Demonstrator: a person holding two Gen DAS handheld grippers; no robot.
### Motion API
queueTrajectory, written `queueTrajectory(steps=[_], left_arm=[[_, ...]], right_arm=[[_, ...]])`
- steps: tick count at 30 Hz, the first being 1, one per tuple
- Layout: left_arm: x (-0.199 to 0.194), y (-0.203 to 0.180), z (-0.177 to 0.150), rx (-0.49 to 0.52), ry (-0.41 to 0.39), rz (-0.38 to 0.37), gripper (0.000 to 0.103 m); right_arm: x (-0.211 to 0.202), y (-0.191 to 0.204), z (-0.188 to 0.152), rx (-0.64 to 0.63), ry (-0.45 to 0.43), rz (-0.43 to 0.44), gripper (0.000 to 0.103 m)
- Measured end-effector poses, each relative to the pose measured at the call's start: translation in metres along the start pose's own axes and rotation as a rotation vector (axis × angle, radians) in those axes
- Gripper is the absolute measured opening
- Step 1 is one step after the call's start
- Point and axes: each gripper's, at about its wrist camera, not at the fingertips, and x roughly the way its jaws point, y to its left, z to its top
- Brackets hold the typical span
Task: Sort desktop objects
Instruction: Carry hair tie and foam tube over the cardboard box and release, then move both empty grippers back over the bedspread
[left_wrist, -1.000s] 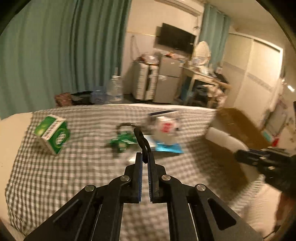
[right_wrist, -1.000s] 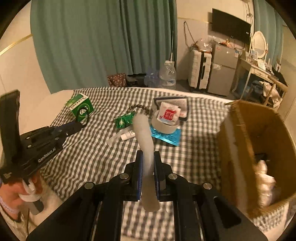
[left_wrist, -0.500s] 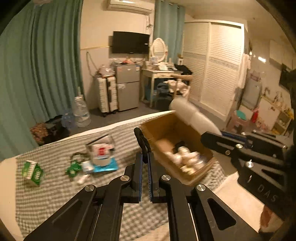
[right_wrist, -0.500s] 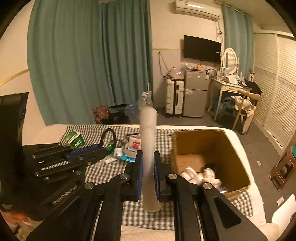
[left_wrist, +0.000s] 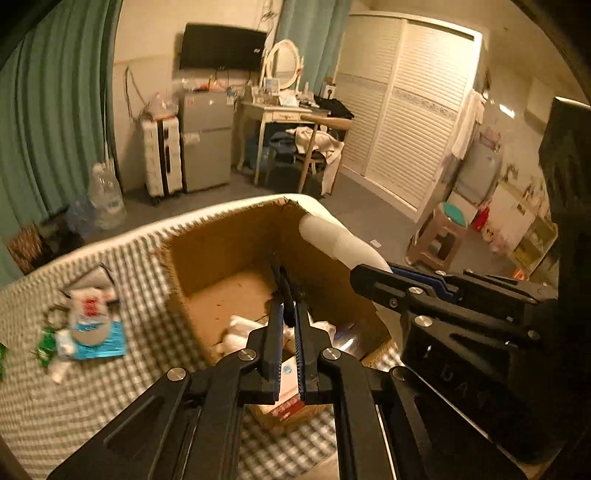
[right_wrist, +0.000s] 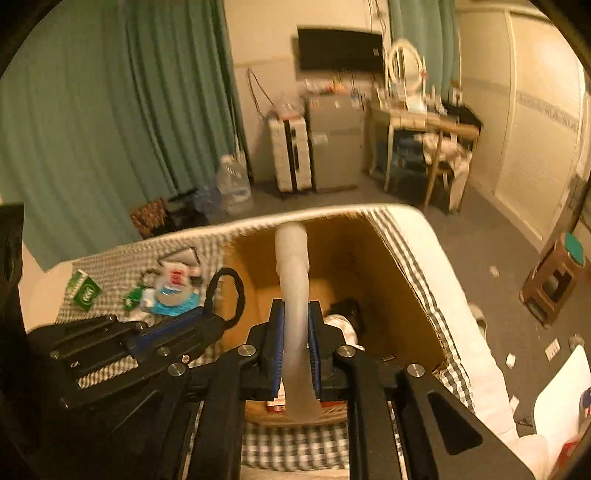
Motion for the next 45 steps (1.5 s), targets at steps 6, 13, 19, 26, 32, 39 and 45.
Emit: queueTrajectory(steps=[6,13,19,26,32,39,45], left_arm=[[0.02,0.016,-0.003,0.007,-0.005,0.134,0.084],[-0.048,0.057,0.001,-0.018,-0.066,0.245,0.095],[-0.135,0.084,0.002,-0.029,-0.13,0.362,0.097],[-0.225,0.129,-0.025,-0.157,-0.167,0.502,0.103],[-0.262,0.16,-0.07,-0.207,-0.196,0.579,0.103],[-0.237,0.196,-0.123,-0.269,-0.182,0.615,0.103],[-0.174,0.227,-0.168,-0.319,-0.113,0.619,0.103]], right_arm=[[0.021,-0.027,0.013,0.041,0.027,-0.005,0.057],[-0.001,-0.006,0.02,0.047,-0.047,0.001,0.067],[-0.054,0.055,0.017,-0.043,-0.117,0.007,0.068],[-0.11,0.134,-0.009,-0.169,-0.162,0.079,0.082],[-0.126,0.194,-0.042,-0.255,-0.196,0.144,0.102],[-0.091,0.222,-0.079,-0.291,-0.184,0.147,0.103],[-0.026,0.222,-0.095,-0.239,-0.114,0.182,0.103]])
